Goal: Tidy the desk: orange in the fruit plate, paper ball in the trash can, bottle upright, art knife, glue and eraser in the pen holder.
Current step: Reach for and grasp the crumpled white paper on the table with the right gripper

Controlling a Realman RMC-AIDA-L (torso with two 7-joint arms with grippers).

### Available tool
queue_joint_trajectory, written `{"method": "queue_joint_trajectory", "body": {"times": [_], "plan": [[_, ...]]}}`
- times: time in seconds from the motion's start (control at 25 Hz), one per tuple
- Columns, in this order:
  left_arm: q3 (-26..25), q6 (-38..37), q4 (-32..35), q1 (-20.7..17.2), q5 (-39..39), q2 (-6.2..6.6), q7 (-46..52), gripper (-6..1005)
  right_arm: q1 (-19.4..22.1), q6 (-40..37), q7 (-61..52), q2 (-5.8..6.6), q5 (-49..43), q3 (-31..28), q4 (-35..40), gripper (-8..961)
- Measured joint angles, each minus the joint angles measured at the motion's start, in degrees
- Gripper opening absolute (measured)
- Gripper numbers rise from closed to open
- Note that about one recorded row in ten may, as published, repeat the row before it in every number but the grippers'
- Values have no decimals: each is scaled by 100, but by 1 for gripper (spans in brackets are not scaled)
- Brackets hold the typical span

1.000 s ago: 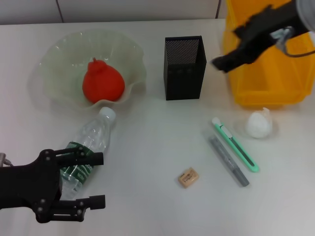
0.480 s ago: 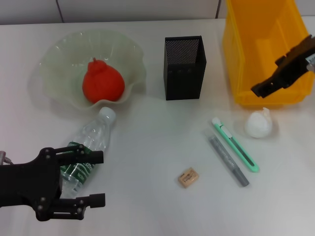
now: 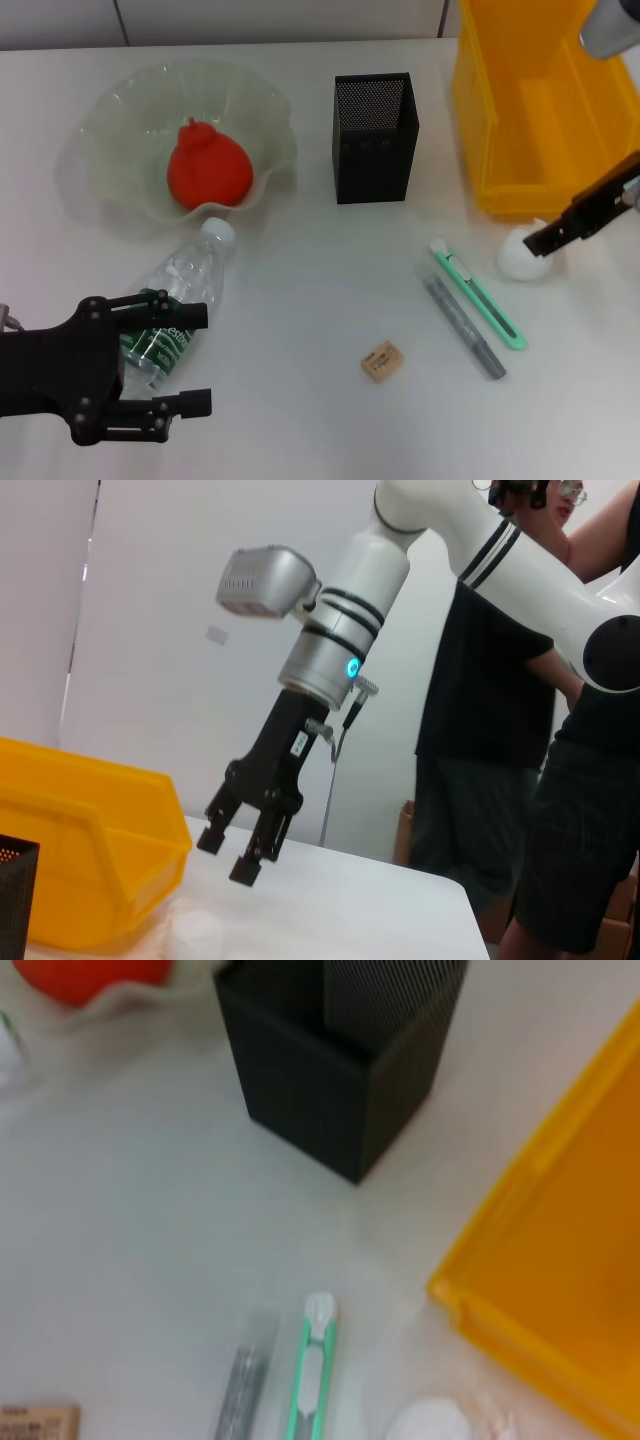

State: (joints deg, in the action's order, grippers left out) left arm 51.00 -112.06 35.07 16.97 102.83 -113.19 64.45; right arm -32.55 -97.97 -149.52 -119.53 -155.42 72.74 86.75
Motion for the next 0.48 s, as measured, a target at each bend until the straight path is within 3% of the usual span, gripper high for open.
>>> {"method": "queue_joint_trajectory", "body": {"times": [0.48], "plan": [[20, 27, -3, 82, 1, -38, 15, 799, -51, 1010, 167, 6, 88, 50, -1349, 792]]}}
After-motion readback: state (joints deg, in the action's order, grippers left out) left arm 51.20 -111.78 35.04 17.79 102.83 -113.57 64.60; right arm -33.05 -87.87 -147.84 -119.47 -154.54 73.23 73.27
